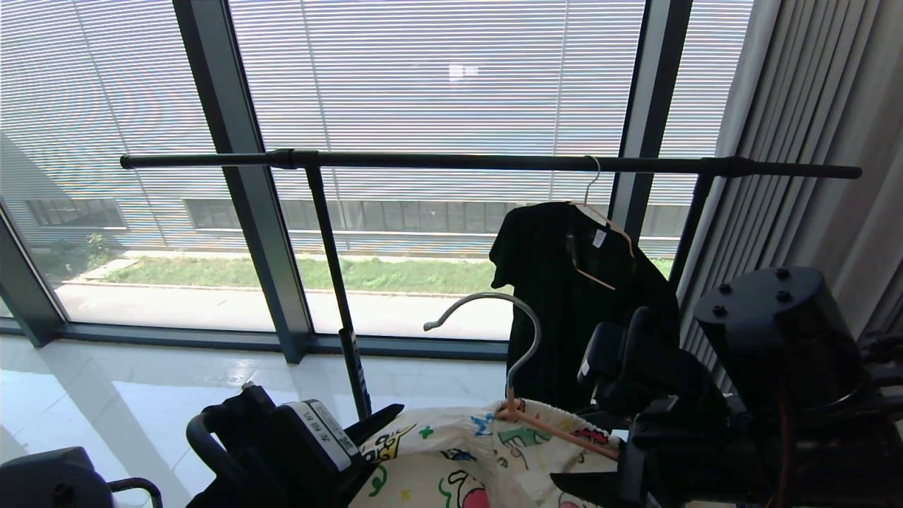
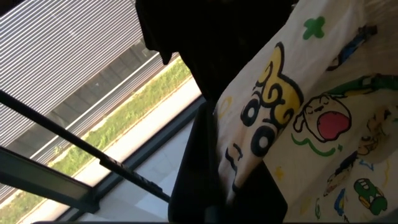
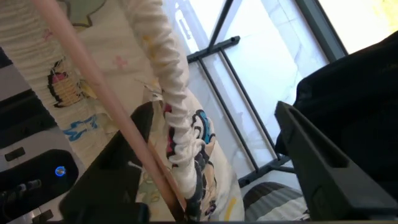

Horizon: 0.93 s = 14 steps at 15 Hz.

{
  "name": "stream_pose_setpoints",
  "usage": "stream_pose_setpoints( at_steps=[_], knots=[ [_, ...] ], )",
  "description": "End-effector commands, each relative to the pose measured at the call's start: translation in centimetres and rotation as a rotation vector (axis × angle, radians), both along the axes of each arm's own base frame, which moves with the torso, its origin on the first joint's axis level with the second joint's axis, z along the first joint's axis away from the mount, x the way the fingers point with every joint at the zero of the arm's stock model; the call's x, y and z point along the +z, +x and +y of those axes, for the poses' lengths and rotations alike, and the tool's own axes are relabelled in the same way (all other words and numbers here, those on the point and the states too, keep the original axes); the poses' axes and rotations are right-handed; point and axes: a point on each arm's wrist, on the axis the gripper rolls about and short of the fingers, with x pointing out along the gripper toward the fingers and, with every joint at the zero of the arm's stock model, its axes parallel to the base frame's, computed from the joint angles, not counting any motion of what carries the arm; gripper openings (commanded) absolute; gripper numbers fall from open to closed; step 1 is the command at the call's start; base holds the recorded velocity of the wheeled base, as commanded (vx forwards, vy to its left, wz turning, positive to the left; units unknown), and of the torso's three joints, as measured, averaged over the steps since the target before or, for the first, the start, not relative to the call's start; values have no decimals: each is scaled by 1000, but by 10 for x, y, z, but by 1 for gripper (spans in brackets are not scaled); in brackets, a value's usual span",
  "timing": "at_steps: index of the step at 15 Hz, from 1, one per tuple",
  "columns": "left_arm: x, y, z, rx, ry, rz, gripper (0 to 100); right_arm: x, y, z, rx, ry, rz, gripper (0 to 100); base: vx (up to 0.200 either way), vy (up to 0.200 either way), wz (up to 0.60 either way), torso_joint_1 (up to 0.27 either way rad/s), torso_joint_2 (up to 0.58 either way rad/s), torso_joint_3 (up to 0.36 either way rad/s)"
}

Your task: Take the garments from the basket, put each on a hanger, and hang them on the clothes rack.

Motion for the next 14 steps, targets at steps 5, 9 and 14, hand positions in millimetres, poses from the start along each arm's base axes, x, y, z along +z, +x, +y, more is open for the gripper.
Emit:
stream_pose_setpoints(
  at_steps=[5, 9, 14],
  knots=[
    [-1, 0, 0, -2, 3, 2, 0, 1, 2, 3, -7, 45, -33, 0, 0, 0, 0, 0, 0, 0],
    [0, 3, 2, 22, 0, 0, 100, -1, -1, -3, 43, 50, -127, 0, 0, 0, 0, 0, 0, 0],
    [0, 21, 27, 185, -7, -6, 100, -3, 0, -14, 100, 72, -326, 0, 0, 0, 0, 0, 0, 0]
  ],
)
